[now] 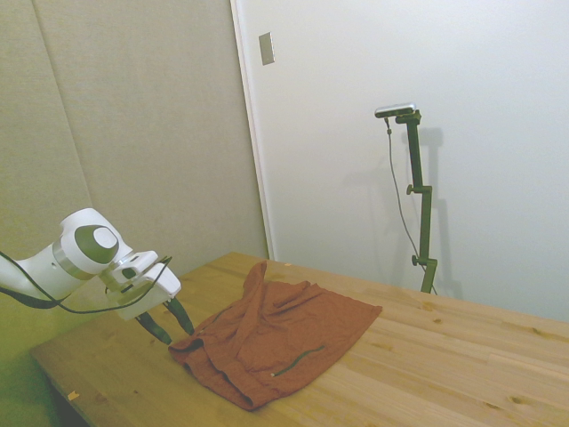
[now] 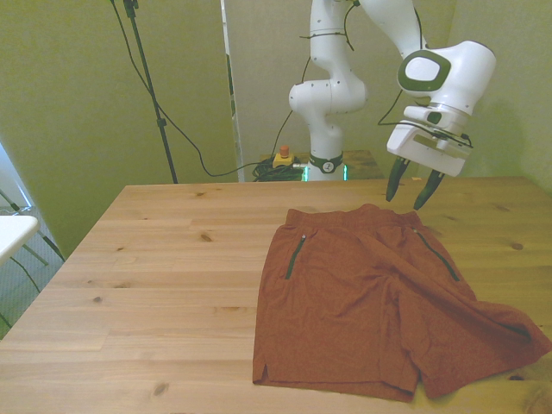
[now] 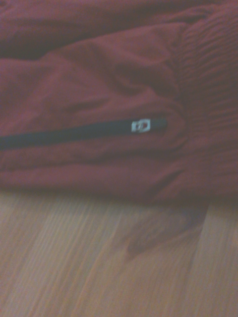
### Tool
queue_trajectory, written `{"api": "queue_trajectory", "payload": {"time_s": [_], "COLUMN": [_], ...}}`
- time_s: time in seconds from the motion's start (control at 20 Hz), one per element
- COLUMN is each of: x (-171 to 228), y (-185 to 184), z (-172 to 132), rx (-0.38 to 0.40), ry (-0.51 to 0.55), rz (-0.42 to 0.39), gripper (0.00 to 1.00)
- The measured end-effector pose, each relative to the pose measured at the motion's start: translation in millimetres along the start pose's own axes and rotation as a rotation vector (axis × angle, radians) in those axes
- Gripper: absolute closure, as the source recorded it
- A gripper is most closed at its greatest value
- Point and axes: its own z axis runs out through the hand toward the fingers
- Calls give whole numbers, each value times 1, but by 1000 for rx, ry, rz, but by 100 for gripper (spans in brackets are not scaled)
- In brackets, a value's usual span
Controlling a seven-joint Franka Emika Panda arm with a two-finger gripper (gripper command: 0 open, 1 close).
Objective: Fold the shorts
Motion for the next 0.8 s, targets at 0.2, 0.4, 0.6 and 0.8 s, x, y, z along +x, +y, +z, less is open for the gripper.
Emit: {"api": "queue_trajectory", "payload": {"time_s": [0.2, 0.4, 0.6, 0.8], "x": [-11, -12, -4, 3], "y": [-21, -27, -25, -19], "z": [2, 14, 25, 36], "rx": [-4, -25, -72, -144], "ry": [1, -13, 7, 42], "rz": [-31, -46, -51, -63], "gripper": [0, 0, 0, 100]}}
